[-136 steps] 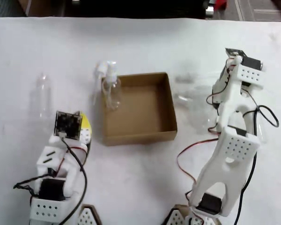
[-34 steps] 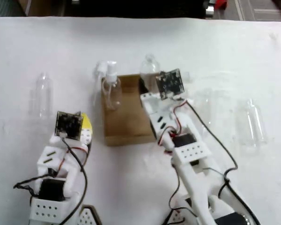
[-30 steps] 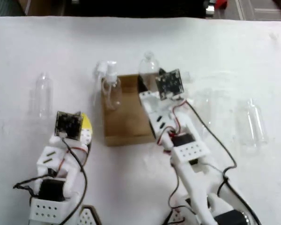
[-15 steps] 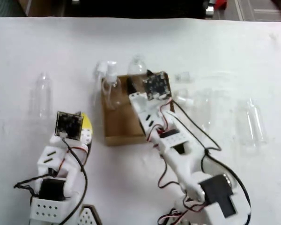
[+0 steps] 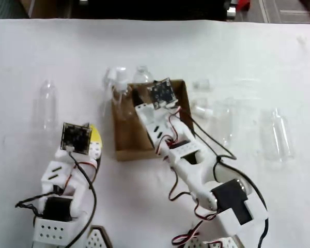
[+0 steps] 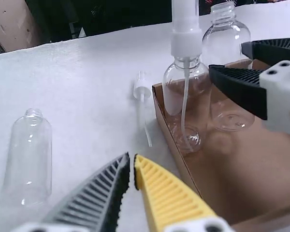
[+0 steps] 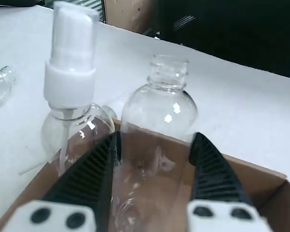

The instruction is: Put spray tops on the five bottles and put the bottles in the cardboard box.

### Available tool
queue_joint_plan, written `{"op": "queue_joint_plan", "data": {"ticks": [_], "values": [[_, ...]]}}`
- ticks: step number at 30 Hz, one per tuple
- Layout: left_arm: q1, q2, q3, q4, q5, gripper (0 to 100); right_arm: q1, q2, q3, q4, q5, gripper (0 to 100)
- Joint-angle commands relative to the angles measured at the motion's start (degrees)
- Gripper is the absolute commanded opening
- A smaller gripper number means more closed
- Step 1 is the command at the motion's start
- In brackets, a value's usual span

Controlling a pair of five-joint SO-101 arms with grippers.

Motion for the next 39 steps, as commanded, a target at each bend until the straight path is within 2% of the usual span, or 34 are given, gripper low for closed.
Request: {"op": "queue_joint_plan", "data": {"ticks": [1,3,7,9,29,36,39], "values": [[-0.1,-0.2,-2.9,0.5,-0.4,2,-0.6,-0.3,-3.2,-1.5,-0.2,9.2],[-0.1,-0.2,-2.9,0.5,-0.4,2,-0.6,-0.3,-3.2,-1.5,-0.2,11.1],[-0.1,-0.2,-2.9,0.5,-0.4,2,-0.6,-0.2,-2.7,-1.1,-0.2,24.0],[-0.1,-0.2,-2.9,0.5,-0.4,2,-0.6,-0.2,-2.6,-1.1,-0.2,26.5],[-0.1,-0.2,-2.9,0.5,-0.4,2,0.8,-2.6,-0.9,-1.0,-0.1,26.5],[-0.1,-0.2,-2.9,0.5,-0.4,2,1.2,-12.6,4.7,-1.0,0.3,26.5],[-0.1,-0.2,-2.8,0.5,-0.5,2,2.9,-20.4,6.4,3.7,0.3,19.7]]}}
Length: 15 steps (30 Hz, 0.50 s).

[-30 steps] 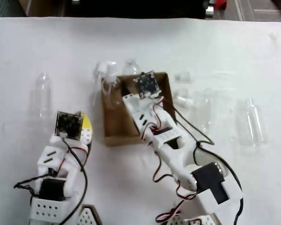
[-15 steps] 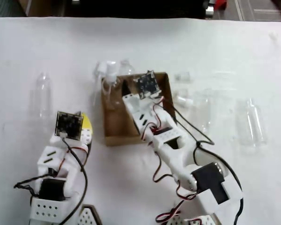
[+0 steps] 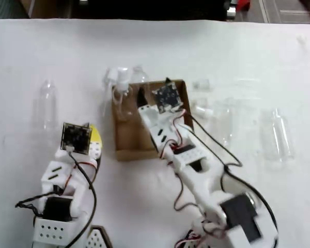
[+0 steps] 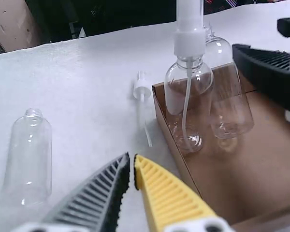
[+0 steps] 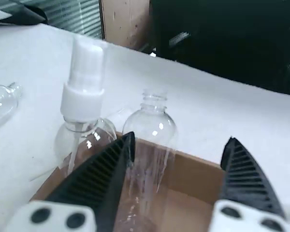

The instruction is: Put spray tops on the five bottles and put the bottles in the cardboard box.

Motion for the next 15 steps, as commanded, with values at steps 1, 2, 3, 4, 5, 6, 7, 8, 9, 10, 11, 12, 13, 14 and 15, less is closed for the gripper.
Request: {"op": "queue_joint_plan", "data": {"ticks": [1,2,3,4,5,6,7,8,9,10,11,12,13,14,15], "values": [[-0.1,-0.2,-2.8,0.5,-0.5,2,3.3,-11.2,-0.4,8.0,0.4,14.7],[-0.1,-0.2,-2.7,0.5,-0.5,2,4.3,-13.6,-1.1,12.7,0.4,9.1],[-0.1,-0.2,-2.7,0.5,-0.5,2,5.0,-15.5,-2.2,18.2,0.4,3.3],[-0.1,-0.2,-2.7,0.5,-0.5,2,5.3,-16.9,-3.3,23.7,0.4,0.5],[-0.1,-0.2,-2.8,0.5,-0.5,2,5.6,-17.7,-4.7,29.2,0.8,2.8],[-0.1,-0.2,-2.8,0.5,-0.5,2,5.5,-17.9,-6.6,34.1,1.8,4.2],[-0.1,-0.2,-2.8,0.5,-0.5,2,5.1,-17.6,-8.4,38.5,3.1,3.1],[-0.1,-0.2,-2.8,0.5,-0.5,2,5.0,-17.0,-10.1,42.3,4.2,1.3],[-0.1,-0.2,-2.8,0.5,-0.5,2,4.3,-16.0,-11.6,45.2,5.1,1.6],[-0.1,-0.2,-2.8,0.5,-0.5,2,3.7,-14.9,-13.0,48.0,5.9,2.0],[-0.1,-0.2,-2.7,0.5,-0.5,2,3.2,-13.7,-14.1,50.1,6.3,1.5],[-0.1,-0.2,-2.7,0.5,-0.5,2,3.2,-12.4,-14.9,51.9,6.2,1.6],[-0.1,-0.2,-2.6,0.5,-0.5,2,3.2,-10.9,-15.6,53.0,6.0,1.7],[-0.1,-0.2,-2.6,0.5,-0.5,2,3.2,-9.4,-16.1,53.7,6.0,1.7],[-0.1,-0.2,-2.6,0.5,-0.5,2,3.2,-7.8,-16.4,53.7,6.0,1.7]]}}
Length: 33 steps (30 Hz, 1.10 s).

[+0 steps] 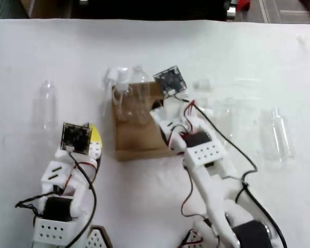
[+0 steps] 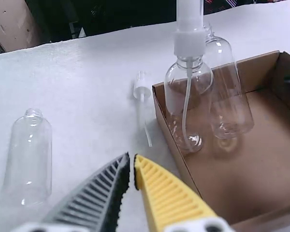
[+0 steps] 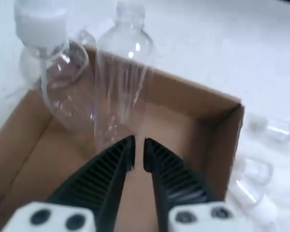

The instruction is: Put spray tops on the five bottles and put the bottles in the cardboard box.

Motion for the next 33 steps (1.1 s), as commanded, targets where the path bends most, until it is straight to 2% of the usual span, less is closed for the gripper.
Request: {"op": "queue_joint_plan", "data": {"ticks": [1,9,17,33], "values": [[-0.1,-0.2,-2.6,0.5,-0.5,2,-0.9,3.4,-4.7,1.2,1.4,1.7],[-0.1,-0.2,-2.6,0.5,-0.5,2,-5.3,13.1,-11.3,1.2,1.3,1.7],[-0.1,-0.2,-2.5,0.7,-0.5,2,-5.1,21.8,-17.2,1.2,1.2,1.7],[-0.1,-0.2,-2.8,0.8,-0.5,2,-5.1,26.2,-18.9,-0.7,1.2,1.7]]}}
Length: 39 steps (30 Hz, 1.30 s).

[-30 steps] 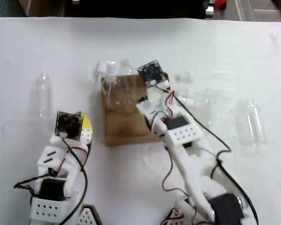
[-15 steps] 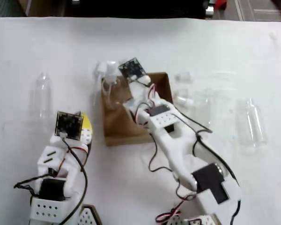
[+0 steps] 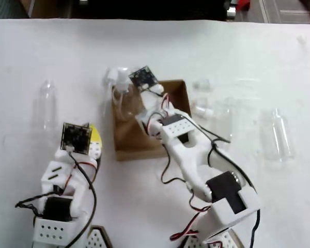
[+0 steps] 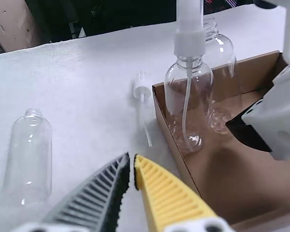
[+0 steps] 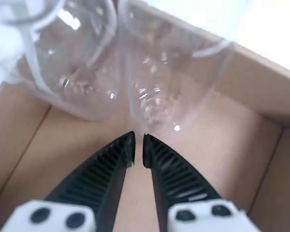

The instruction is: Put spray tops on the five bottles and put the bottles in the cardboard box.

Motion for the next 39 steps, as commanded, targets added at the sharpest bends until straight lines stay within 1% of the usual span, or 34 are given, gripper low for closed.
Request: {"op": "queue_joint_plan", "data": {"ticks": [1,8,14,21,24,28,31,39], "values": [[-0.1,-0.2,-2.8,0.8,-0.5,2,-0.2,-0.5,-2.5,-1.2,0.7,1.7],[-0.1,-0.2,-2.8,0.8,-0.5,2,-0.2,1.5,-3.3,-0.7,0.9,1.7],[-0.1,-0.2,-2.6,0.8,-0.5,2,-0.2,2.0,-5.4,5.4,1.0,1.7],[-0.1,-0.2,-2.5,0.7,-0.5,2,0.0,2.1,-5.6,4.9,0.8,1.7],[-0.1,-0.2,-2.5,0.7,-0.5,2,0.9,2.2,-5.3,3.0,0.7,1.7],[-0.1,-0.2,-2.5,0.7,-0.5,2,2.5,1.9,-5.2,5.8,0.7,1.7],[-0.1,-0.2,-2.5,0.6,-0.5,2,2.3,1.4,-5.2,8.4,1.1,1.7],[-0.2,-0.2,-2.5,0.7,-0.5,2,1.1,1.4,-5.3,8.0,1.3,1.7]]}}
